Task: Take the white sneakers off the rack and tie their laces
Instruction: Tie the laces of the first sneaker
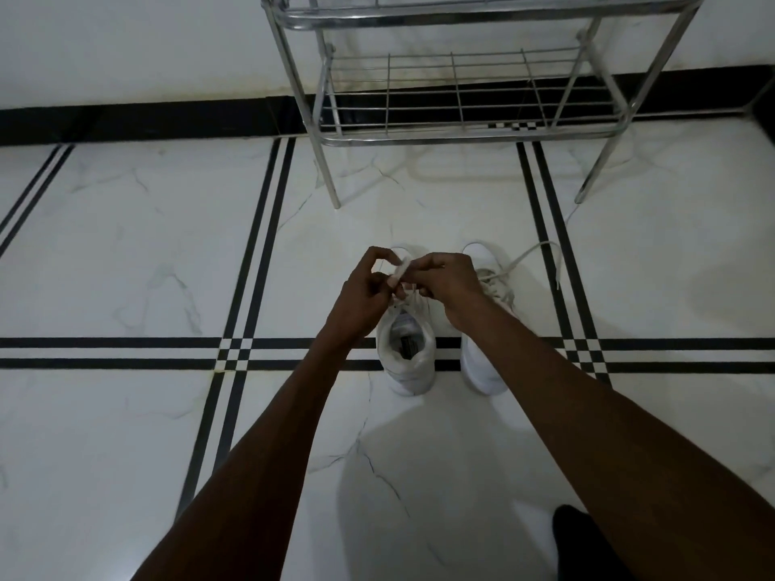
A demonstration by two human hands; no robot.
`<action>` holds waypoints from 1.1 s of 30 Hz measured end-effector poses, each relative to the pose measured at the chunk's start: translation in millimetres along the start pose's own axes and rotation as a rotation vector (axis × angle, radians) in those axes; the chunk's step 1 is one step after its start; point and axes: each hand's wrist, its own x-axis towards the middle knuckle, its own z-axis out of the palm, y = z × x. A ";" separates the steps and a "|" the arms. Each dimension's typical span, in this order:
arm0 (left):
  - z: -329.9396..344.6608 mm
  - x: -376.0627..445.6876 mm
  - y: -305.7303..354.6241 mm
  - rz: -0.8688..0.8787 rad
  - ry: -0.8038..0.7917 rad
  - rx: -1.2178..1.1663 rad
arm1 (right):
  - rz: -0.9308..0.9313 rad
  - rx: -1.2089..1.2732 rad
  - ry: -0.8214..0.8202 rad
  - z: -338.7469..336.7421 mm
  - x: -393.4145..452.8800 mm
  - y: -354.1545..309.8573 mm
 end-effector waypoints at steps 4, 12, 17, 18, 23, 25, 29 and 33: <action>-0.5 4.3 -2.3 -0.031 0.025 0.075 | -0.033 -0.087 -0.297 -9.7 -2.9 -2.6; -1.0 6.4 -6.4 -0.133 0.046 0.045 | -0.001 0.164 -0.134 3.9 -5.8 -2.4; -11.6 7.2 -17.2 -0.284 0.095 -0.214 | -0.138 -0.048 -0.285 -9.0 -3.2 -0.9; -11.9 7.7 -16.9 -0.292 0.086 -0.226 | -0.203 -0.226 -0.292 -13.2 -2.0 -5.8; -12.5 9.2 -14.4 -0.284 0.104 -0.253 | -0.483 -0.818 -0.185 -8.2 2.0 -22.2; -14.3 5.2 -10.9 -0.273 0.121 -0.286 | -0.534 -0.800 -0.081 -3.7 0.9 -20.1; -14.7 -2.8 -10.1 -0.185 0.033 -0.318 | -0.375 -0.492 0.090 0.4 2.9 -6.7; -11.4 3.3 -9.1 -0.113 0.023 -0.152 | -0.070 -0.094 0.017 0.3 -0.7 -2.4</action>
